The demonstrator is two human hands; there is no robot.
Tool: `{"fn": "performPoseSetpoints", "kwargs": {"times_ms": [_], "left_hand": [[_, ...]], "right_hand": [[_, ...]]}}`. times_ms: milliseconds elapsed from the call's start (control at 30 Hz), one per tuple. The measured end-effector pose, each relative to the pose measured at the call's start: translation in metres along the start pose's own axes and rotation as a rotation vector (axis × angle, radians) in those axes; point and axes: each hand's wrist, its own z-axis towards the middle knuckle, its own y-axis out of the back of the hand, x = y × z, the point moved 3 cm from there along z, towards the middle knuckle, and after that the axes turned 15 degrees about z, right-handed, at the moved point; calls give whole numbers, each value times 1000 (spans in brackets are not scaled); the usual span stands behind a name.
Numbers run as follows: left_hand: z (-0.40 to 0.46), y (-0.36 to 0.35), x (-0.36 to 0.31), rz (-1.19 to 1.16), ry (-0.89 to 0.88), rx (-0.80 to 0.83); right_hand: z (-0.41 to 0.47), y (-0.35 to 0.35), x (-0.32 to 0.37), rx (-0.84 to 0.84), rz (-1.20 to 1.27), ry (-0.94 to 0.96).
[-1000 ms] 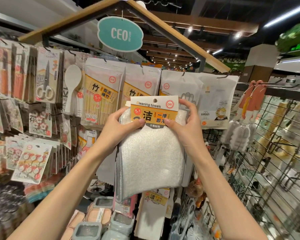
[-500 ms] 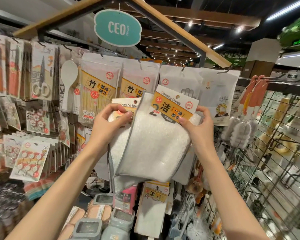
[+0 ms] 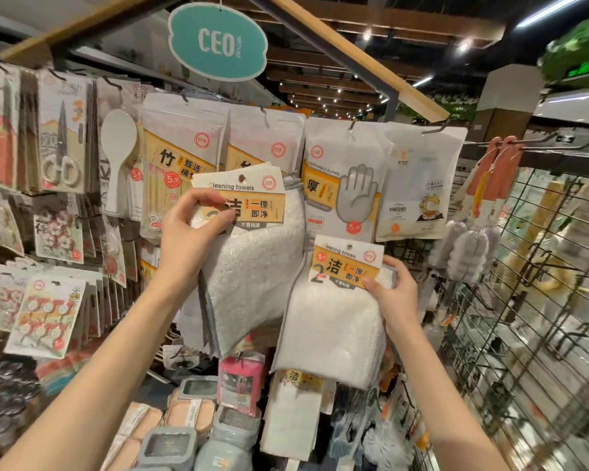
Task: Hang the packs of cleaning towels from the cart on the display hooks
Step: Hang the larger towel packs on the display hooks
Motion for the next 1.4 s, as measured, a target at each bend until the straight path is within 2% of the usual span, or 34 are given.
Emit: {"fn": "performPoseSetpoints", "kwargs": {"times_ms": [200,467,633,1000,1400], "left_hand": [[1,-1,9,-3,9,4],[1,-5,12,-20,9,22],[1,-6,12,-11,0,32],[2,-12,16,6,5,43],[5,-17,25,-17,-4,42]], "right_hand": [[-8,8,-44,-11,-60,-101],[2,13,-65,-79,-127,-126],[5,17,-69,-147,-127,-106],[14,15,-73,-106,-146,-125],[11,15,-70,-137,-73,-102]]}}
